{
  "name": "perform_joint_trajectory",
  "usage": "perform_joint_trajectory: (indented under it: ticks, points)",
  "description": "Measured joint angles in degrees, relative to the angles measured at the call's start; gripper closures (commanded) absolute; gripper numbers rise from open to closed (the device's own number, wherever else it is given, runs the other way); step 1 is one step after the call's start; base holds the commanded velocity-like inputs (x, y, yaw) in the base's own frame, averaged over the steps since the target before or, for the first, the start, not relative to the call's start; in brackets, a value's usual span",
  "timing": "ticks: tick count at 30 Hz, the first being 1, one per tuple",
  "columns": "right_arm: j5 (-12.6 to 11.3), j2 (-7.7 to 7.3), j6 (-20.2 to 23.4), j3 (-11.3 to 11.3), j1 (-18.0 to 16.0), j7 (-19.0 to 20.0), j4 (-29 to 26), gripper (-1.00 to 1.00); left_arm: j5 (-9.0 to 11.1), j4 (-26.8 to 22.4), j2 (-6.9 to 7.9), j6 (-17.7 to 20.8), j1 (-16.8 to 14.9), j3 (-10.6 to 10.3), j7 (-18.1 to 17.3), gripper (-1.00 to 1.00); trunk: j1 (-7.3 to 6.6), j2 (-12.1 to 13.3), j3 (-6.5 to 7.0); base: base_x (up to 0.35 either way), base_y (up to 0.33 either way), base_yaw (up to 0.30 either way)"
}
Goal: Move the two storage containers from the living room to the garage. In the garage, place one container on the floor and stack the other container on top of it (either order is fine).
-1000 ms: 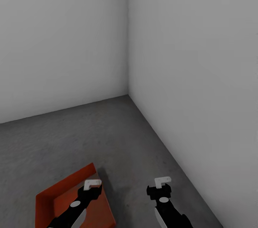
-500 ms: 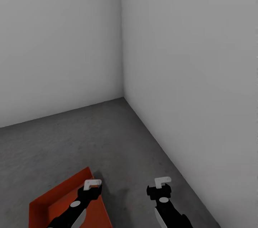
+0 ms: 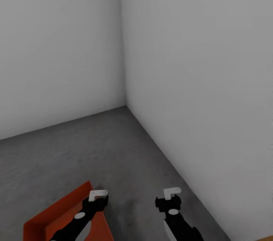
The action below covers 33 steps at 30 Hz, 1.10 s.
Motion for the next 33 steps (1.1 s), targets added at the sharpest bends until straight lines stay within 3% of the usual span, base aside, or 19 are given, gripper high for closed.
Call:
perform_joint_trajectory:
  ticks: [16,33]
  points:
    - [0.00,-0.04,0.05,0.01,0.00,0.00,0.01,-1.00,-0.01,0.00,-0.03,0.42,0.00,0.01,-0.21,-1.00,-3.51,6.42,4.28,0.000,0.000,-0.099]
    - [-0.08,0.03,0.05,0.01,0.00,0.00,0.02,-1.00,-0.01,-0.01,-0.03,0.48,0.01,0.01,-0.21,-1.00,-7.25,13.24,7.53,0.000,0.000,-0.010]
